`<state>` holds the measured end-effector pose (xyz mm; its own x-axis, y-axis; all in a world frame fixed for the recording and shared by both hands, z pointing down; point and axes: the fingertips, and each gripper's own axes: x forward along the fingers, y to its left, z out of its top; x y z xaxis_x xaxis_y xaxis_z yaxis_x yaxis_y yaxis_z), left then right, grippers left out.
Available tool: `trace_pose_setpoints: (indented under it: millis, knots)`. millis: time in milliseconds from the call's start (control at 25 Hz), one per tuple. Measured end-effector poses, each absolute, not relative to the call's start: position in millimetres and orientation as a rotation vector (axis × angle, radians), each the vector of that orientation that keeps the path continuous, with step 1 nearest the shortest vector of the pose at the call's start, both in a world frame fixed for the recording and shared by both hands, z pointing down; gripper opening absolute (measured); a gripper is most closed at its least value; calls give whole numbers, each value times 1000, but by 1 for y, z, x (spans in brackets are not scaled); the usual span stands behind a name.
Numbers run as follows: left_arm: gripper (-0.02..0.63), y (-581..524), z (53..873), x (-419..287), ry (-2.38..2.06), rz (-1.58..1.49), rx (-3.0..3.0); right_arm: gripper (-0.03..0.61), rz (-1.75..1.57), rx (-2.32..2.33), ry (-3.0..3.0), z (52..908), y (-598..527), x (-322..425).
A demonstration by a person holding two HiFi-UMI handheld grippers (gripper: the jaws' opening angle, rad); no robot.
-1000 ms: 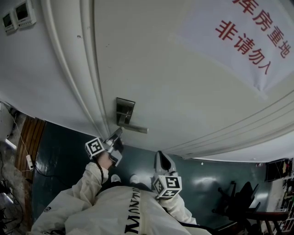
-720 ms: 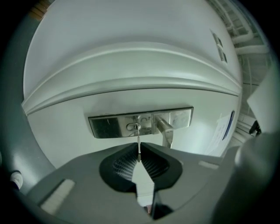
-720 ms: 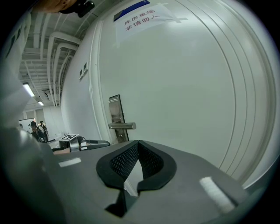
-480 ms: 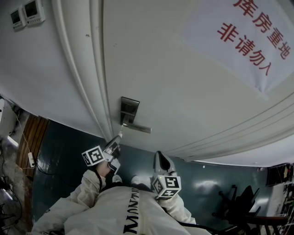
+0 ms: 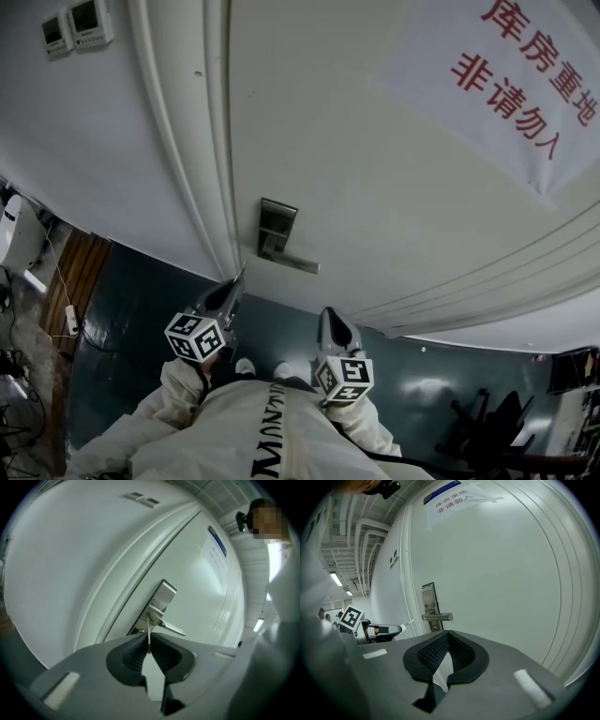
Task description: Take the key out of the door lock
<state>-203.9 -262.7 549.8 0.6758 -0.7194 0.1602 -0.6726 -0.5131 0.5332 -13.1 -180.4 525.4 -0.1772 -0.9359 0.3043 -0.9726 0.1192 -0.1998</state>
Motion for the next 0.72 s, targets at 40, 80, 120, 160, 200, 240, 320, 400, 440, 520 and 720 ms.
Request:
trace_pose_setpoints:
  millis: [40, 80, 120, 160, 200, 240, 320, 400, 440, 520, 720]
  knots:
    - [23, -261, 546, -205, -1102, -82, 2357, 2, 541, 1941, -2278, 525, -182, -14]
    - [23, -259, 542, -207, -1135, -54, 2392, 2, 539, 1937, -2286, 525, -183, -16]
    - [23, -257, 538, -209, -1168, -29, 2424, 2, 537, 1933, -2293, 525, -185, -17]
    - [23, -255, 535, -211, -1199, -7, 2449, 2, 535, 1929, -2300, 524, -186, -19]
    - [23, -253, 532, -214, -1232, 17, 2473, 2, 530, 1924, -2307, 524, -188, -21]
    - [23, -252, 529, -217, -1271, 46, 2502, 2, 524, 1919, -2314, 523, -190, -23]
    - [23, -249, 523, -221, -1347, 114, 2575, 2, 512, 1909, -2326, 521, -192, -26]
    - [23, -246, 517, -224, -1398, 161, 2635, 2, 508, 1904, -2332, 520, -193, -30]
    - [23, -244, 515, -225, -1416, 176, 2657, 2, 508, 1902, -2334, 520, -193, -32]
    - [23, -241, 510, -228, -1439, 195, 2694, 2, 503, 1901, -2336, 518, -192, -35]
    - [23, -234, 503, -229, -1414, 176, 2737, 2, 489, 1916, -2335, 513, -186, -40]
